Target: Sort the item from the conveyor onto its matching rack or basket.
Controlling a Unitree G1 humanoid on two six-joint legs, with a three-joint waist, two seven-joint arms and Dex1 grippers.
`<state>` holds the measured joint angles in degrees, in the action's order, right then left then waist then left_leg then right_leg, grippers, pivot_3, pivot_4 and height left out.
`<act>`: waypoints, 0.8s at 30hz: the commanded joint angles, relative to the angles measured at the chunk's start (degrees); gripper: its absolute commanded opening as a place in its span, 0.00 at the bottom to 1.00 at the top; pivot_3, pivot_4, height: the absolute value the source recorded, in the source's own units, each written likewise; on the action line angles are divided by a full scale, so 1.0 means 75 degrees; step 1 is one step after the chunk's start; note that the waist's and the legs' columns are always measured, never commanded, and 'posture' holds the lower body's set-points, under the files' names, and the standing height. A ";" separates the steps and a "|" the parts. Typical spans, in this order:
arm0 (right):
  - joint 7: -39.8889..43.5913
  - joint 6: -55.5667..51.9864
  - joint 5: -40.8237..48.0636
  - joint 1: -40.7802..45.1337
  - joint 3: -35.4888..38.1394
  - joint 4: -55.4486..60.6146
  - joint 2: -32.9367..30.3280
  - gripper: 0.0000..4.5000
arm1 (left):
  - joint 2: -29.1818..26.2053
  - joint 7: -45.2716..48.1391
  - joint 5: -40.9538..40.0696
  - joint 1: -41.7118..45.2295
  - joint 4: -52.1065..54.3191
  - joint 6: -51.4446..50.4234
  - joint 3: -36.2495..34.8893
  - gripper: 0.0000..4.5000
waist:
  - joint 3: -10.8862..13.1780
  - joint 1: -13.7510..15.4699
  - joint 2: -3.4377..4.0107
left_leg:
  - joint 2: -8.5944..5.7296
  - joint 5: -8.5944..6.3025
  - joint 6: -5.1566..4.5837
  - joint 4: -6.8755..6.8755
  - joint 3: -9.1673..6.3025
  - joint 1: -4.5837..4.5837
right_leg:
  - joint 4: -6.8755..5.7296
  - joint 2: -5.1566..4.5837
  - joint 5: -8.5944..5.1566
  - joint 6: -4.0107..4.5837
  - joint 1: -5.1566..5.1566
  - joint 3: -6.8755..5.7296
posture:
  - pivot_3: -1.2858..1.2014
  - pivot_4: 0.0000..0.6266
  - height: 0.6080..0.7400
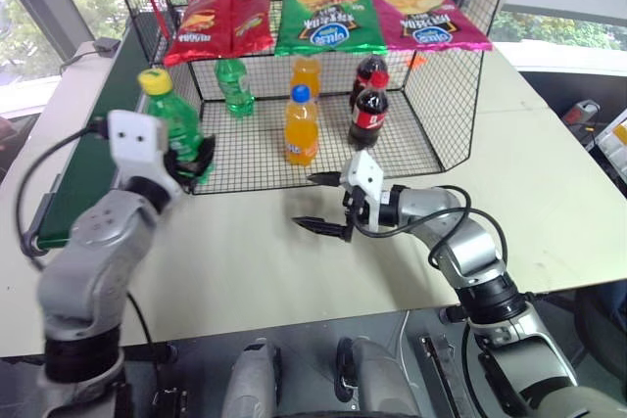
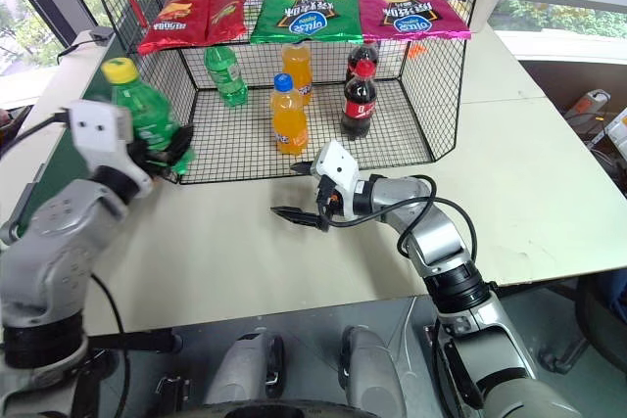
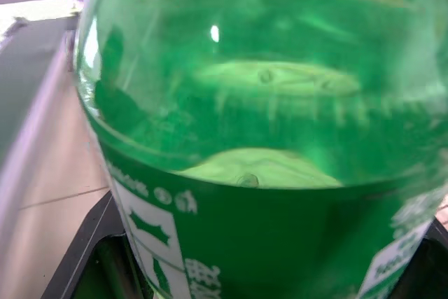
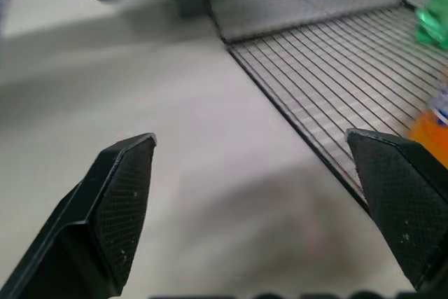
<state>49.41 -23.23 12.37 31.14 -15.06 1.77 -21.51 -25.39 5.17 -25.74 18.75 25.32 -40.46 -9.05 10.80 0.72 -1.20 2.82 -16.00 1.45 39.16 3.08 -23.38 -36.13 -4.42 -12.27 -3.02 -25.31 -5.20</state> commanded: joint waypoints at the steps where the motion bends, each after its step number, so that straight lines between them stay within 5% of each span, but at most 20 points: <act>1: -0.0355 0.0160 -0.0293 0.0280 0.0089 -0.0110 0.0064 1.00 | 0.0395 -0.0107 0.0680 0.0504 -0.0598 0.0807 0.0437 0.62 | 0.0000 0.0002 0.0000 | 0.0000 0.0000 0.0000 0.0000 0.0000 0.0002 | -0.0002 0.0000 0.0000 0.0000 0.0001 0.0000 | 0.52 0.24 1.00; 9: -0.0515 0.0145 -0.0577 0.0328 0.0049 -0.0261 0.0076 1.00 | 0.1336 -0.0322 0.1571 0.1362 -0.2712 0.2179 0.0595 0.62 | 0.0001 -0.0008 -0.0001 | 0.0001 0.0000 -0.0001 -0.0001 0.0000 -0.0001 | -0.0004 0.0002 0.0001 -0.0003 -0.0003 -0.0001 | 0.52 0.24 1.00; 24: -0.0394 0.0059 -0.0443 0.0268 0.0118 -0.0047 0.0120 1.00 | 0.1855 -0.0101 0.2017 0.1721 -0.4718 0.3586 0.0560 0.62 | 0.0000 -0.0005 -0.0001 | 0.0001 0.0001 -0.0001 -0.0001 0.0002 -0.0001 | -0.0004 0.0000 0.0002 -0.0004 -0.0002 -0.0003 | 0.52 0.24 1.00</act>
<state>46.29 -23.07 8.18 32.54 -15.15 -1.19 -20.89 -11.35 3.97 -11.39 29.97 -11.50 -16.43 -4.12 10.81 0.68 -1.21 2.83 -16.00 1.44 39.16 3.10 -23.39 -36.16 -4.42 -12.25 -3.05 -25.32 -5.22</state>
